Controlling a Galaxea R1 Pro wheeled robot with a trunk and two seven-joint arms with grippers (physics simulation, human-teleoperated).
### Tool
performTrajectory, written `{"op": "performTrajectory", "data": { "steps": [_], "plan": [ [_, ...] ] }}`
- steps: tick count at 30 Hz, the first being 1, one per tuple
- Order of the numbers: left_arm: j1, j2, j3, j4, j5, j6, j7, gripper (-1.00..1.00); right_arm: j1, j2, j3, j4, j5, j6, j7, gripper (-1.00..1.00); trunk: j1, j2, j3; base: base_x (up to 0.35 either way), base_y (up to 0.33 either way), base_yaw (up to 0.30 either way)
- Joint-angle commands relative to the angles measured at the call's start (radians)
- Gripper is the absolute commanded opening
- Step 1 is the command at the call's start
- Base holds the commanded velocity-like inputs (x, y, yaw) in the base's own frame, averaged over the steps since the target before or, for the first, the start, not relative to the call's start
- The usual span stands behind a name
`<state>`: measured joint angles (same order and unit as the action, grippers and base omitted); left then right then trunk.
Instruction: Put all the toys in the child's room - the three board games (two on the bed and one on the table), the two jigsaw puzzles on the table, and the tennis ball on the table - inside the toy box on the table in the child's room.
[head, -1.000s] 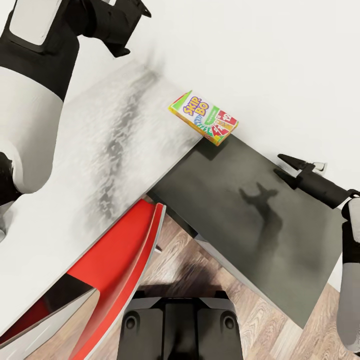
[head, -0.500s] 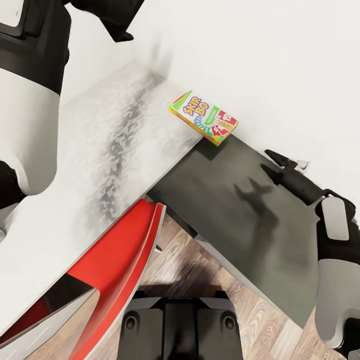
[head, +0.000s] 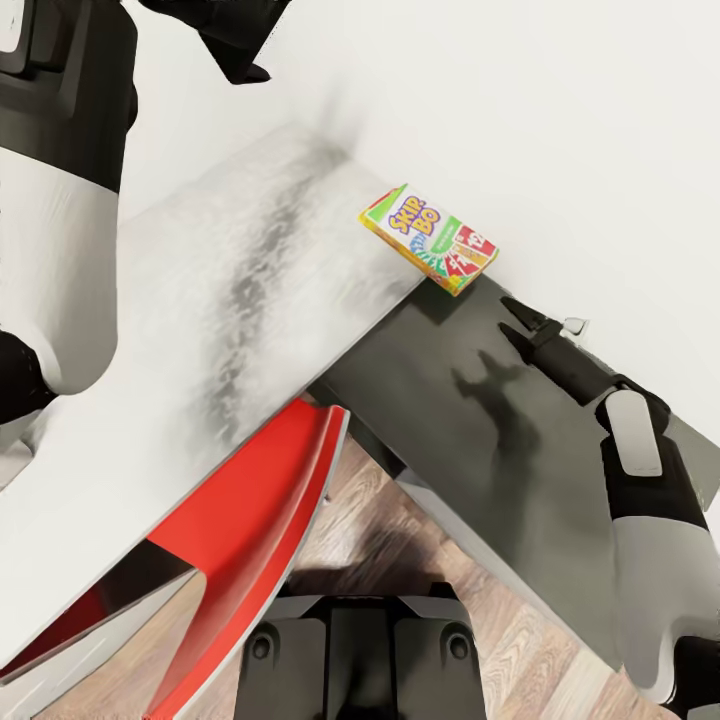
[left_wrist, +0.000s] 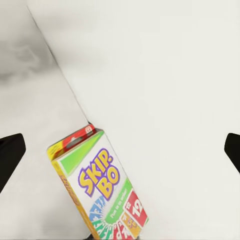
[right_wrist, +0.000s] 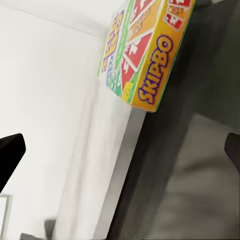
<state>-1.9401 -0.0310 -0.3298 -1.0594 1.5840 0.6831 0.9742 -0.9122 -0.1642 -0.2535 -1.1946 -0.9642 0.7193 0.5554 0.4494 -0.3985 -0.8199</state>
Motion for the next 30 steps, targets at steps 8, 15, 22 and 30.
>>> {"op": "performTrajectory", "data": {
  "steps": [8, 15, 22, 30],
  "plan": [
    [0.02, 0.0, 0.0, -0.027, 0.017, 0.004, 0.02, 1.0, -0.001, 0.025, 0.015, 0.003, 0.001, -0.047, 0.0, 1.0, 0.001, -0.001, 0.0, 0.0, 0.0, 0.181],
    [0.03, -0.001, 0.0, -0.043, 0.022, 0.006, 0.024, 1.0, -0.001, 0.03, 0.02, 0.004, 0.003, -0.101, 0.0, 1.0, 0.001, -0.001, 0.0, 0.0, 0.0, 0.064],
    [0.033, -0.001, 0.0, -0.048, 0.022, 0.007, 0.025, 1.0, -0.002, 0.028, 0.02, 0.005, 0.004, -0.127, 0.001, 1.0, 0.001, -0.001, 0.001, 0.0, 0.0, 0.022],
    [0.037, -0.001, -0.001, -0.05, 0.021, 0.007, 0.026, 1.0, -0.002, 0.026, 0.017, 0.005, 0.003, -0.145, 0.002, 1.0, 0.001, -0.001, 0.001, 0.0, 0.0, 0.008]
  ]
}}
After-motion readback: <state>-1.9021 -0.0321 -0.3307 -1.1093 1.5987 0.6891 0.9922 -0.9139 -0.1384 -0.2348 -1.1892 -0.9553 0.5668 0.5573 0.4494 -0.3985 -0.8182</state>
